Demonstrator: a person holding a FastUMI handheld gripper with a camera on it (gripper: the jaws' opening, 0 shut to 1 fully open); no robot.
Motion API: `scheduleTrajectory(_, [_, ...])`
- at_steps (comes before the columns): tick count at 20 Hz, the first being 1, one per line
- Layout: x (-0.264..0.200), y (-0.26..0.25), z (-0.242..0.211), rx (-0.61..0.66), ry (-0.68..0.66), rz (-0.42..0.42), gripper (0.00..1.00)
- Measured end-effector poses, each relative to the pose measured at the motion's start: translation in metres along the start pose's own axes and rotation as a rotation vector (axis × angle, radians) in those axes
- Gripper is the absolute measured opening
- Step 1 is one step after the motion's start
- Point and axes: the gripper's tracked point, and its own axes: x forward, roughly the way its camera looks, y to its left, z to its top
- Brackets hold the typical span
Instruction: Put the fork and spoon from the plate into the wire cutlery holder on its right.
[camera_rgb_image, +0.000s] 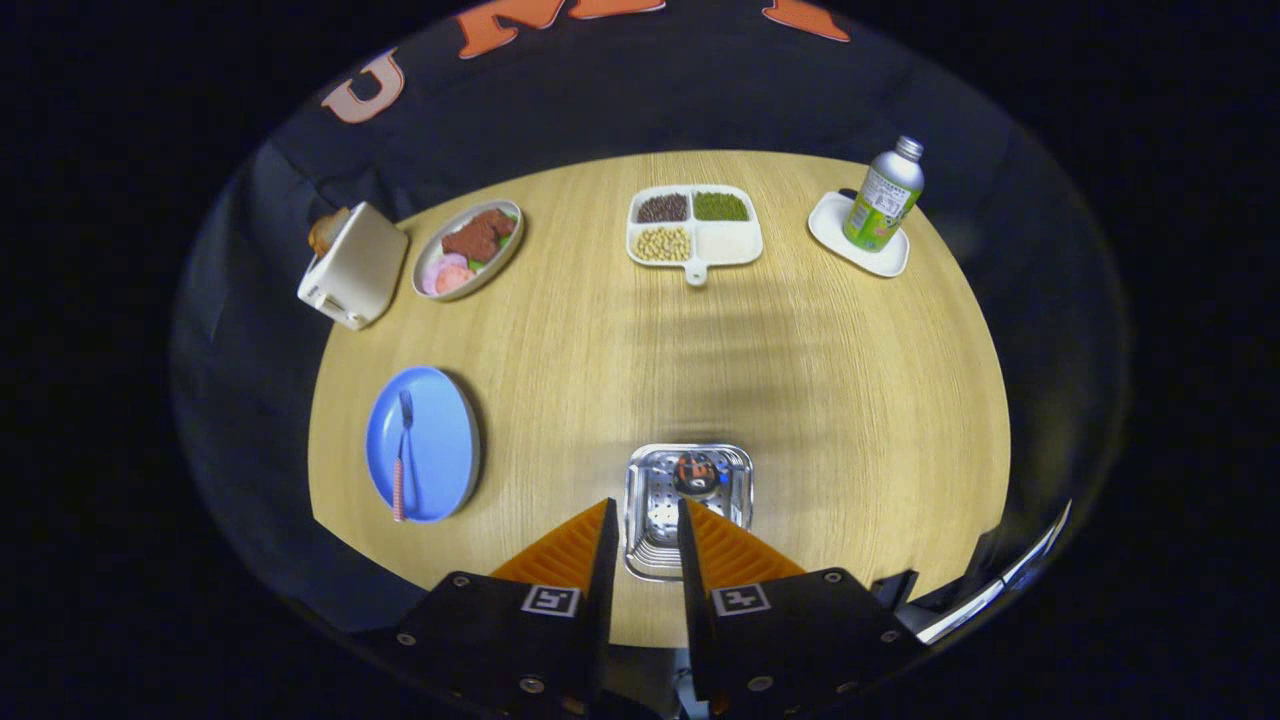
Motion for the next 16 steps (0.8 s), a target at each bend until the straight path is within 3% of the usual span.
scheduleTrajectory(1, [-0.003, 0.009, 0.009, 0.017, -0.049, 0.029, 0.41])
scheduleTrajectory(2, [-0.007, 0.017, 0.017, 0.03, -0.099, 0.049, 0.54])
scheduleTrajectory(5, [-0.018, 0.03, 0.041, 0.034, -0.246, 0.05, 0.78])
scheduleTrajectory(7, [-0.028, 0.036, 0.057, 0.016, -0.354, 0.019, 0.85])
scheduleTrajectory(13, [-0.068, 0.072, 0.097, -0.086, -0.675, -0.055, 0.9])
scheduleTrajectory(16, [-0.081, 0.098, 0.107, -0.14, -0.774, -0.076, 0.92])
